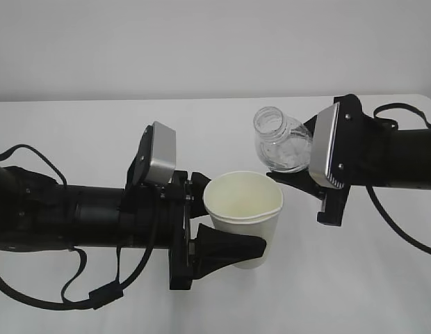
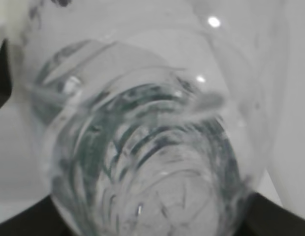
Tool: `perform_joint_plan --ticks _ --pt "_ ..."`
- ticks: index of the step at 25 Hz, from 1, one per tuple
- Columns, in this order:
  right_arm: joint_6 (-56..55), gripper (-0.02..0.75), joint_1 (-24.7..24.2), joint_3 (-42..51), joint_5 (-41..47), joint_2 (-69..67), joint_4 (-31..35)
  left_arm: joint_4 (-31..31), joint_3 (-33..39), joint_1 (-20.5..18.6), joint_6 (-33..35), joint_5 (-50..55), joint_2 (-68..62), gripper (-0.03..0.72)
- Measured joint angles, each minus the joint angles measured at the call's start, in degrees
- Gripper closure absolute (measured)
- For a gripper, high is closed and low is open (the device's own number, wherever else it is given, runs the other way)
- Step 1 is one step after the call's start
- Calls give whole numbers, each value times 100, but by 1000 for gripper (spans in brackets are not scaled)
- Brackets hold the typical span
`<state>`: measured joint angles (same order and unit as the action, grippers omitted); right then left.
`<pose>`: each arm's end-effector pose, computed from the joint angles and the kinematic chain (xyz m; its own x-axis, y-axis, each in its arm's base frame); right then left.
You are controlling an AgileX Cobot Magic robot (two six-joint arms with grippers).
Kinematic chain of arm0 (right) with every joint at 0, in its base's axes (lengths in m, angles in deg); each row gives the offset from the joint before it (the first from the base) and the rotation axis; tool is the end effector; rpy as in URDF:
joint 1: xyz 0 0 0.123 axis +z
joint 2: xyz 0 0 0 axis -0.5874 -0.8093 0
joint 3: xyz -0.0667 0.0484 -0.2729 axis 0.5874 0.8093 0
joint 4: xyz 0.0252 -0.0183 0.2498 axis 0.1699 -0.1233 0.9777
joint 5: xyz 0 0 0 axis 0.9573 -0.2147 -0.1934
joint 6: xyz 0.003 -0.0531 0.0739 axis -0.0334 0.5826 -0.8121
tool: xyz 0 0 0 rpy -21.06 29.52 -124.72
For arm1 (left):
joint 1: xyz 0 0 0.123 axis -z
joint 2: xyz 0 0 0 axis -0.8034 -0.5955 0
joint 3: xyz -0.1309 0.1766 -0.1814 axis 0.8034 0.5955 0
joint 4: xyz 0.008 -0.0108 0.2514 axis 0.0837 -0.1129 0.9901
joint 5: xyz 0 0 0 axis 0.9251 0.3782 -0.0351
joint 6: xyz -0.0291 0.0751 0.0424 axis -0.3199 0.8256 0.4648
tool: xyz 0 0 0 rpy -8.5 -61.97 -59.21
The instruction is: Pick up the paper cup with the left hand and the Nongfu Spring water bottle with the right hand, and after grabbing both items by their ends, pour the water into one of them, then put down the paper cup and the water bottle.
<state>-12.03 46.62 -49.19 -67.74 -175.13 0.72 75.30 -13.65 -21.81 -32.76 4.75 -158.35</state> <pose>0.2926 0.1076 0.1921 0.3243 -0.6772 -0.6605 -0.7383 0.2553 -0.6243 0.2387 -0.2319 0.1444 -0.1287 0.1570 -0.9792 0.9884 0.1010 -0.1137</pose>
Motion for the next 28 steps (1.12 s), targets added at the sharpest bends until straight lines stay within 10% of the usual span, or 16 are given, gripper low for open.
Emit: perform_joint_plan --ticks 28 --pt "2301 316 0 0 0 0 1131 427 0 0 0 -22 0 169"
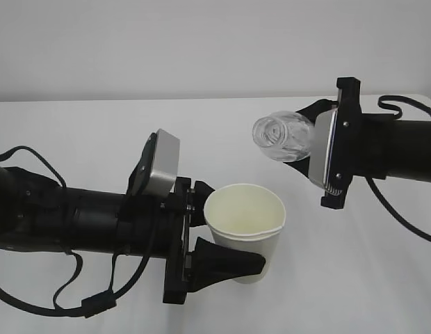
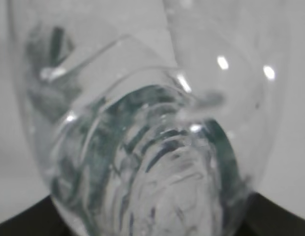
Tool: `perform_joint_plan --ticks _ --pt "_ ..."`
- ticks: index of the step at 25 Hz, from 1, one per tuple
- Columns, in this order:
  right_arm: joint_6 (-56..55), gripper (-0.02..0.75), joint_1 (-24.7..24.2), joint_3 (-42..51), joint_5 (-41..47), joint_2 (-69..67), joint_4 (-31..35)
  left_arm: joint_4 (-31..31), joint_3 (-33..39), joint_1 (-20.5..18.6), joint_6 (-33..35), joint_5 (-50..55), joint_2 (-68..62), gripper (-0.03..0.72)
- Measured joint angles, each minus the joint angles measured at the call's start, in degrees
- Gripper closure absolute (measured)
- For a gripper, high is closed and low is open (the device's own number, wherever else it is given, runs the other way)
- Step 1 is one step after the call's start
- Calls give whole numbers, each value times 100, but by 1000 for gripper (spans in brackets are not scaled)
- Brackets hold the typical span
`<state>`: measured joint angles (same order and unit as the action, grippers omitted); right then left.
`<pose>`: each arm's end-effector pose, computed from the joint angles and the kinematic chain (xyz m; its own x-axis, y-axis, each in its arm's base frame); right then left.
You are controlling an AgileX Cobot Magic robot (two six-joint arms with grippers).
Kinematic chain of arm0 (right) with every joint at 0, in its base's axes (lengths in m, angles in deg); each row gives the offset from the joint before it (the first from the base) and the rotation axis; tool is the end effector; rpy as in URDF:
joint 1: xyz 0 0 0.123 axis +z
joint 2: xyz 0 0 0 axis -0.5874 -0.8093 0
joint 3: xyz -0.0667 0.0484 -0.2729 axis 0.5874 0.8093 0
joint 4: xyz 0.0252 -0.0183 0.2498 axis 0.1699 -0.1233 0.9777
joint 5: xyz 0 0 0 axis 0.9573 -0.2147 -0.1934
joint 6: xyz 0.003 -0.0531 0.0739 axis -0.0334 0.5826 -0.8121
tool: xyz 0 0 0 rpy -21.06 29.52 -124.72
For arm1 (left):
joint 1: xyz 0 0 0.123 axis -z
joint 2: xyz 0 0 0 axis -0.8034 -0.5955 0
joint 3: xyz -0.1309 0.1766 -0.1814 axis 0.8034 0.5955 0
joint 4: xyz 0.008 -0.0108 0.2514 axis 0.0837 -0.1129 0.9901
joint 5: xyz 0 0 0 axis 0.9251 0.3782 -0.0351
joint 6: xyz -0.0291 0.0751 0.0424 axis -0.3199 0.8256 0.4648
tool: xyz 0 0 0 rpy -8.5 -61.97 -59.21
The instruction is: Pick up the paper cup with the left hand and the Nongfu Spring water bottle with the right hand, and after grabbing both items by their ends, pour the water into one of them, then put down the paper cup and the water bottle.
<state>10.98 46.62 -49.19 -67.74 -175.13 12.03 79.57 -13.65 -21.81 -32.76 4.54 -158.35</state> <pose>0.3007 0.1036 0.1985 0.4686 -0.7465 -0.4724 -0.5634 0.1594 -0.8107 0.2330 -0.2318 0.1421 -0.0995 0.1899 -0.9768 0.9949 0.0365 -0.0943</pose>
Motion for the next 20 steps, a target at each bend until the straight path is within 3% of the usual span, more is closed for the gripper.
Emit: perform_joint_plan --ticks 20 --pt "755 316 0 0 0 0 246 -221 0 0 222 0 0 169"
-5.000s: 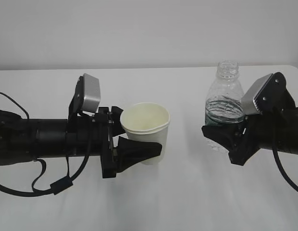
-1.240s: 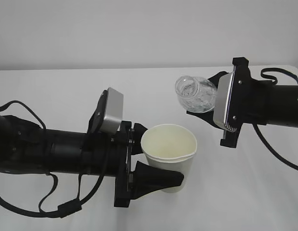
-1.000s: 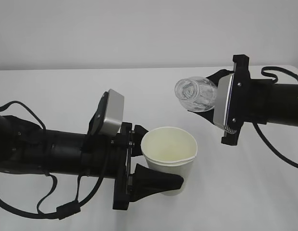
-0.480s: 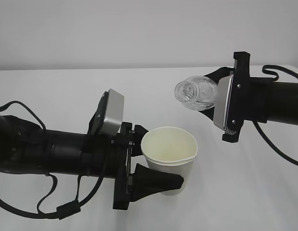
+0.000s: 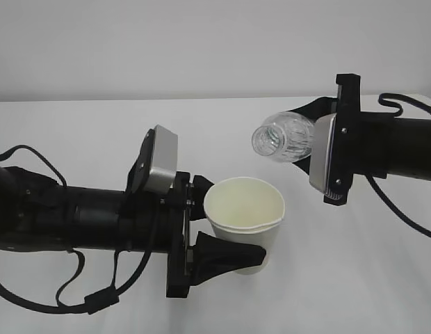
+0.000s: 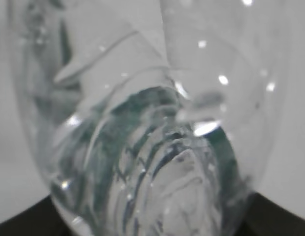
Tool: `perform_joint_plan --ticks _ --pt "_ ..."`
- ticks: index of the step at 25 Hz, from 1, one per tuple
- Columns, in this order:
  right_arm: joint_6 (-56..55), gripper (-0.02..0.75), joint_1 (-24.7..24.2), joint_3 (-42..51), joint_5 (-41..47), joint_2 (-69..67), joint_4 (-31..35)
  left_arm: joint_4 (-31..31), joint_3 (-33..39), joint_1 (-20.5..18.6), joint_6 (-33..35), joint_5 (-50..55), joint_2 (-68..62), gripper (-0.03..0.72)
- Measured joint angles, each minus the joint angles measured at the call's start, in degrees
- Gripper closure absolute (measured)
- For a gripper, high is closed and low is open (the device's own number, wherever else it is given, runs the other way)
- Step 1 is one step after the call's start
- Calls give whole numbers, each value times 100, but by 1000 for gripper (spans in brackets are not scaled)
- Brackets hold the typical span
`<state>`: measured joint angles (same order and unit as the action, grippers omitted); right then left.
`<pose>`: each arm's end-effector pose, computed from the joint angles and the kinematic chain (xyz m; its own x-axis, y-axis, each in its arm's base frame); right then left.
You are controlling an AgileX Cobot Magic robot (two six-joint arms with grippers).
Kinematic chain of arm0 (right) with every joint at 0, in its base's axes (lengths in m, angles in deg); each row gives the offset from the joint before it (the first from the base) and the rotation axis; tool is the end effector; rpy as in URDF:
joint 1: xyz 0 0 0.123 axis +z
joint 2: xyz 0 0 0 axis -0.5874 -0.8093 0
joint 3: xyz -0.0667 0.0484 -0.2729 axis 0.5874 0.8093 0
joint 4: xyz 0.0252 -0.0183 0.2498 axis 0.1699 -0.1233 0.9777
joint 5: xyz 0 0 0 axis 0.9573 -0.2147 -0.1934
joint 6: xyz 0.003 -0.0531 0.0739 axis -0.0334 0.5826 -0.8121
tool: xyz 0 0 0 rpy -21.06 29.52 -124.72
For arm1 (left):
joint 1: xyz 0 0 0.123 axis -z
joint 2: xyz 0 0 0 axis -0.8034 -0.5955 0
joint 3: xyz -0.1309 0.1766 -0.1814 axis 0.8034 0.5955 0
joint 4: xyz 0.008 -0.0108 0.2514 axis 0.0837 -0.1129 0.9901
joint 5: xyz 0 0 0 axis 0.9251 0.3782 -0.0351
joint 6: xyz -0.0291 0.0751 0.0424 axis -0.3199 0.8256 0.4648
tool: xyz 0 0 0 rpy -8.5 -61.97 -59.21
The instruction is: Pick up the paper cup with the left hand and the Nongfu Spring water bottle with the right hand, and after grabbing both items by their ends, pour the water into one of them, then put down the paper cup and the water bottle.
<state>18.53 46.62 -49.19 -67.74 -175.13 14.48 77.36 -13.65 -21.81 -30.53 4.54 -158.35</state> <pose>0.3024 0.1025 0.1999 0.5123 -0.7672 -0.3861 -0.4989 0.1001 -0.8609 0.2359 -0.2320 0.1435 -0.0761 0.1741 -0.9818 0.9959 0.0623 -0.0661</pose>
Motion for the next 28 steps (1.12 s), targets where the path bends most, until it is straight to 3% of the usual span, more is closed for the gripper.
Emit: perform_joint_plan --ticks 28 --pt "1126 328 0 0 -244 0 497 -24 0 9 45 0 0 169"
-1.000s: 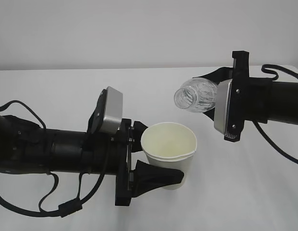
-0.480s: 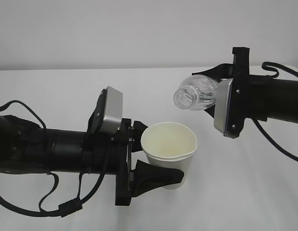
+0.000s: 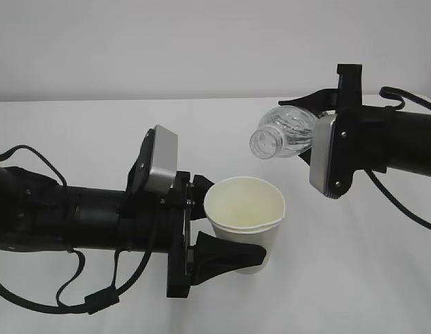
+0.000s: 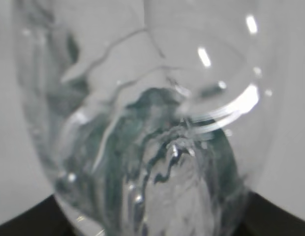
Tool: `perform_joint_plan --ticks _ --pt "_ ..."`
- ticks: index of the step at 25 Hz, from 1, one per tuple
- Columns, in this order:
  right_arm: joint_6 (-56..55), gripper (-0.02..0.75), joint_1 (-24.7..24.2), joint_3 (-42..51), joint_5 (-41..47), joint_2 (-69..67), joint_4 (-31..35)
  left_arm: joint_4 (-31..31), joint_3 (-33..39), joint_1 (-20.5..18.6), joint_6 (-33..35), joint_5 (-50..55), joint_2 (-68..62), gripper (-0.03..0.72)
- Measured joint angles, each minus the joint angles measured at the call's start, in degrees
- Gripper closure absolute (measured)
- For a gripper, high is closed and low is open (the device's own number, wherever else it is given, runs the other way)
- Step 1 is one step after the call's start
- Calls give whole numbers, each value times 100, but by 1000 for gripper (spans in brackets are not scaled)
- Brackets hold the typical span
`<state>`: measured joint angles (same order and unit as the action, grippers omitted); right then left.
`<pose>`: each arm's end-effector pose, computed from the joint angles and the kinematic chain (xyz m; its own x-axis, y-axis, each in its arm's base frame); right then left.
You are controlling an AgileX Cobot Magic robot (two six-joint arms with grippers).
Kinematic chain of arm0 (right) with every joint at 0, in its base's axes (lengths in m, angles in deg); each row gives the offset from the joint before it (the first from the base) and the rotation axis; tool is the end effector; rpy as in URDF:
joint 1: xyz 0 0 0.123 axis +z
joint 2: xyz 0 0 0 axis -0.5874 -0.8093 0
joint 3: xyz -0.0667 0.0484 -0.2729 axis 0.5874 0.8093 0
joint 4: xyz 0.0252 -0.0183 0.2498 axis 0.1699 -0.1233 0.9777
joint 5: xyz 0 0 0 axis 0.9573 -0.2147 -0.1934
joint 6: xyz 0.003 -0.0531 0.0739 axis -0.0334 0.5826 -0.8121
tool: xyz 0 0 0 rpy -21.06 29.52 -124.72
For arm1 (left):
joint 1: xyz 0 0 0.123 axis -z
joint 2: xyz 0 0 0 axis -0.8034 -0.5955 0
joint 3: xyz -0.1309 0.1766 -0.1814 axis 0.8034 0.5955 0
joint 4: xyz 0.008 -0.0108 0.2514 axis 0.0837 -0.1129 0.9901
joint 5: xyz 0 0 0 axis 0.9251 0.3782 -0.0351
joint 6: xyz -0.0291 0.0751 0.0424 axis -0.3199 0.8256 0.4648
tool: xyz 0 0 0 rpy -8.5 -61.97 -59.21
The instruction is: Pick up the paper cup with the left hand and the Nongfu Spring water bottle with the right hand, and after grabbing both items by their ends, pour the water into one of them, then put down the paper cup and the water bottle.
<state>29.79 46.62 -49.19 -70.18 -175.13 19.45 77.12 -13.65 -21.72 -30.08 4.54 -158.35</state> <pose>0.3052 0.1021 0.2055 0.5696 -0.7762 -0.2703 -0.3787 0.0440 -0.9245 0.2358 -0.2324 0.1436 -0.0696 0.1728 -0.9825 0.9962 0.0630 -0.0595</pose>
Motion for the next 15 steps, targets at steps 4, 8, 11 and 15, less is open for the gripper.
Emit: perform_joint_plan --ticks 4,8,11,15 --pt "109 326 0 0 -66 0 11 0 0 0 0 0 0 169" --pt "254 325 0 0 -205 0 19 0 0 0 0 0 0 169" --pt "354 325 0 0 -239 0 34 0 0 0 0 0 0 169" --pt "541 324 0 0 -269 0 137 0 0 0 0 0 0 169"
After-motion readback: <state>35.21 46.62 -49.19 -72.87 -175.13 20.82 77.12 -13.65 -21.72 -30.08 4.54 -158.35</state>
